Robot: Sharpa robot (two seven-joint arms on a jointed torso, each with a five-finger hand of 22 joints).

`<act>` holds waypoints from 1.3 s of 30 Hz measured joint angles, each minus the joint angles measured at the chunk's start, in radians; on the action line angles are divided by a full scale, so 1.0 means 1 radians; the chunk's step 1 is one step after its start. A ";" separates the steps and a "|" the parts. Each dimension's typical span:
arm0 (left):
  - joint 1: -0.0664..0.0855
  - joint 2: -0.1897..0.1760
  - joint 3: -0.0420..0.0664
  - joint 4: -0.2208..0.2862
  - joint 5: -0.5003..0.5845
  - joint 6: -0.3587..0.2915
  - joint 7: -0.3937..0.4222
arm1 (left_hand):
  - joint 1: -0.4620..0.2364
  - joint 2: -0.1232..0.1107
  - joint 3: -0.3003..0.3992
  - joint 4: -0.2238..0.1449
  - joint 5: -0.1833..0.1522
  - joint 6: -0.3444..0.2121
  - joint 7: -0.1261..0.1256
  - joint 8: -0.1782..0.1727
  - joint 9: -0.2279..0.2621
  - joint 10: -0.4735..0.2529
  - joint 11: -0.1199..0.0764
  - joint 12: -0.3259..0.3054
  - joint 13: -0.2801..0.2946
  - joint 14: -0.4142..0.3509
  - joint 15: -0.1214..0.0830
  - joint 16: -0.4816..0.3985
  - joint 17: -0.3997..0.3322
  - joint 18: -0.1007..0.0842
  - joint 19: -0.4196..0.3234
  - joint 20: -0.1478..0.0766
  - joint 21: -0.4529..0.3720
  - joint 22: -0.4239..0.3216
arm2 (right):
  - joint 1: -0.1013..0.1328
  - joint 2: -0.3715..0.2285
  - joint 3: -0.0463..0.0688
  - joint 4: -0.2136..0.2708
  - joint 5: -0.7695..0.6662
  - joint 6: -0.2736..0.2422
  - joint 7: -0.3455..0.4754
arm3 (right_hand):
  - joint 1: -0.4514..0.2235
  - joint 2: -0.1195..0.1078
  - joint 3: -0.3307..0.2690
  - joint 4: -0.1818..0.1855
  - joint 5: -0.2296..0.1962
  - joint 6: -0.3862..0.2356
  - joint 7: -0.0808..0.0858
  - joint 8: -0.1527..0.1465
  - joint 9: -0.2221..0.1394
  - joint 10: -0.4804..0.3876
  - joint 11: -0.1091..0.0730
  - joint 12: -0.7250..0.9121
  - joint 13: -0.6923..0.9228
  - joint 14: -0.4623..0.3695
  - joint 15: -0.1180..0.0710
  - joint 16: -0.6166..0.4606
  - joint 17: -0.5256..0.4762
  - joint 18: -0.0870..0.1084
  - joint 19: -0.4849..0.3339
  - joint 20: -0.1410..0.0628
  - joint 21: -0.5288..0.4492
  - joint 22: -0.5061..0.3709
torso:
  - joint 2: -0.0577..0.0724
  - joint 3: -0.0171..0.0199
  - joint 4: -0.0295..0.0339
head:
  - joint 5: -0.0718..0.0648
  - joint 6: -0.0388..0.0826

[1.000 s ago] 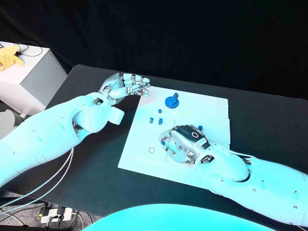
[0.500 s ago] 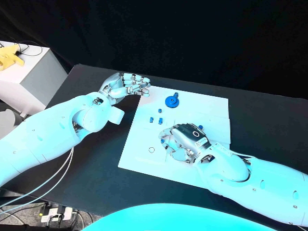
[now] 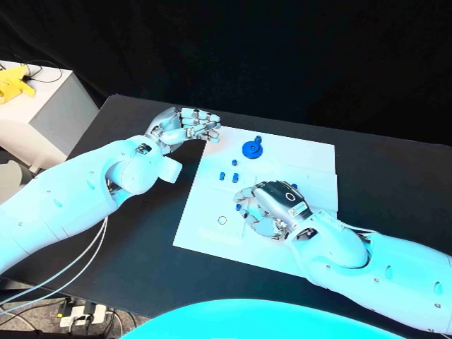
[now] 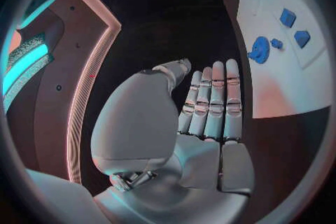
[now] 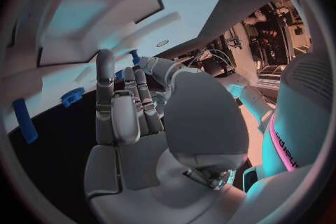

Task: Assemble the parts on the task board

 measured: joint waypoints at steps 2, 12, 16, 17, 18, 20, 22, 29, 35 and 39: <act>0.000 0.000 0.000 0.000 0.000 0.000 0.000 | 0.000 0.000 0.000 0.000 0.000 0.000 0.000 0.000 0.000 0.002 0.002 0.000 0.000 0.000 0.000 0.000 0.001 0.000 0.000 0.000 -0.004 0.000 | 0.000 -0.012 0.000 0.013 0.001 -0.001 0.000 | 0.004 -0.004 -0.004 -0.004 0.000 -0.003 0.003 -0.002 -0.001 0.000 0.000 0.000 0.000 0.000 0.000 0.000 -0.002 0.001 0.000 0.000 0.000 0.001 | 0.000 0.0000 -0.0002 | -0.001 0.001; 0.000 -0.004 0.000 0.000 0.000 0.001 -0.001 | 0.000 0.000 0.000 0.000 0.000 0.000 0.000 -0.004 0.000 0.003 0.003 0.000 0.001 0.000 0.000 0.000 0.001 0.000 0.000 0.000 -0.004 0.000 | 0.030 -0.118 0.018 0.101 0.062 0.007 0.007 | 0.003 -0.004 -0.018 0.005 -0.006 -0.003 0.003 -0.008 -0.004 0.006 -0.005 0.012 0.002 0.000 0.000 0.020 0.036 0.000 0.006 0.006 0.000 0.003 | -0.002 -0.0001 -0.0024 | -0.019 0.014; 0.000 -0.006 0.000 -0.001 0.000 0.001 -0.001 | 0.000 0.000 0.000 0.000 0.000 0.000 0.000 -0.004 0.000 0.003 0.003 0.000 0.001 0.000 0.000 -0.004 0.002 0.000 0.000 0.000 -0.004 -0.001 | 0.087 -0.166 0.025 0.115 0.163 0.047 0.020 | 0.002 -0.005 -0.032 0.010 -0.009 -0.011 0.004 -0.020 -0.008 0.009 -0.002 0.016 0.002 0.000 0.000 0.025 0.046 0.000 0.009 0.009 0.004 0.006 | -0.002 -0.0007 -0.0035 | -0.032 0.024; 0.000 -0.006 0.000 -0.001 0.000 0.001 -0.001 | 0.000 0.000 0.000 0.000 0.000 0.000 0.000 -0.004 0.000 0.003 0.003 0.000 0.001 0.000 0.000 -0.004 0.002 0.000 0.000 0.000 -0.004 -0.001 | 0.100 -0.177 0.026 0.115 0.190 0.061 0.024 | -0.002 -0.009 -0.038 0.010 -0.004 -0.014 0.007 -0.022 -0.008 0.004 0.002 0.015 0.001 0.000 0.000 0.025 0.045 0.000 0.009 0.009 0.004 0.005 | -0.003 -0.0007 -0.0043 | -0.037 0.028; -0.001 -0.007 0.000 -0.002 0.000 0.001 -0.001 | 0.000 0.000 0.000 0.000 0.000 0.000 0.000 -0.004 0.000 0.003 0.003 0.000 0.001 0.000 0.000 -0.004 0.002 0.000 0.000 0.000 -0.004 -0.001 | 0.114 -0.188 0.027 0.115 0.217 0.076 0.029 | -0.002 -0.009 -0.044 0.010 0.000 -0.015 0.008 -0.023 -0.009 -0.004 0.004 0.011 0.001 -0.001 0.001 0.025 0.043 0.000 0.009 0.009 0.004 0.004 | -0.003 -0.0007 -0.0051 | -0.042 0.031; -0.001 -0.007 0.000 -0.002 0.000 0.001 -0.001 | 0.000 0.000 0.000 0.000 0.000 0.000 0.000 -0.004 0.000 0.003 0.003 0.000 0.001 0.000 0.000 -0.004 0.002 0.000 0.000 0.000 -0.004 -0.001 | 0.143 -0.211 0.030 0.111 0.275 0.116 0.042 | -0.002 -0.009 -0.061 0.012 0.000 -0.024 0.006 -0.033 -0.012 -0.020 0.005 0.007 0.001 -0.004 0.004 0.025 0.042 0.000 0.013 0.013 -0.001 0.003 | -0.004 -0.0010 -0.0069 | -0.053 0.038; -0.002 -0.007 0.000 -0.003 0.000 0.001 0.000 | 0.000 0.000 0.000 0.000 0.000 0.000 0.000 -0.004 0.000 0.003 0.002 0.000 0.001 0.000 0.000 -0.004 0.002 0.000 0.000 0.000 -0.004 -0.001 | 0.165 -0.227 0.031 0.102 0.317 0.154 0.054 | -0.002 -0.009 -0.081 0.014 0.000 -0.033 0.006 -0.040 -0.014 -0.025 0.003 0.007 0.001 -0.004 0.004 0.032 0.048 0.000 0.017 0.016 -0.001 0.005 | -0.005 -0.0013 -0.0088 | -0.059 0.043; -0.004 -0.007 0.000 -0.004 0.000 0.001 0.000 | 0.000 0.000 0.000 0.000 0.000 0.000 0.000 -0.004 0.000 0.002 0.002 0.000 0.001 0.000 0.000 -0.004 0.002 0.000 0.000 0.000 -0.004 -0.001 | 0.203 -0.246 0.032 0.033 0.387 0.265 0.083 | 0.013 -0.007 -0.198 0.028 -0.001 -0.058 -0.003 -0.069 -0.022 -0.049 -0.002 0.017 0.002 -0.004 0.004 0.041 0.070 0.000 0.044 0.014 -0.001 0.015 | -0.009 -0.0019 -0.0141 | -0.079 0.058; -0.010 -0.008 0.000 -0.004 0.000 0.001 0.000 | 0.000 0.000 0.000 0.000 0.000 0.000 0.000 -0.004 -0.001 0.002 0.002 -0.001 0.001 0.000 0.000 -0.004 0.002 0.000 0.000 0.000 -0.004 -0.001 | 0.208 -0.233 0.032 0.004 0.366 0.323 0.088 | 0.148 0.051 -0.492 0.148 -0.097 -0.075 -0.014 -0.097 -0.039 -0.095 0.002 0.053 0.002 -0.004 0.004 0.030 0.038 0.000 0.087 0.014 -0.016 0.026 | -0.009 -0.0008 -0.0135 | -0.089 0.066; -0.012 -0.008 0.000 -0.004 0.000 0.002 0.000 | 0.000 0.000 0.000 0.000 0.000 0.000 0.000 -0.004 -0.001 0.002 0.002 -0.004 0.001 0.000 0.000 -0.004 0.004 0.000 0.000 0.000 -0.004 -0.001 | 0.209 -0.221 0.032 -0.005 0.337 0.349 0.089 | 0.189 0.052 -0.547 0.204 -0.106 -0.075 -0.015 -0.103 -0.043 -0.102 -0.002 0.060 0.002 -0.004 0.004 0.030 0.038 0.001 0.091 0.016 -0.021 0.023 | -0.008 -0.0009 -0.0128 | -0.093 0.068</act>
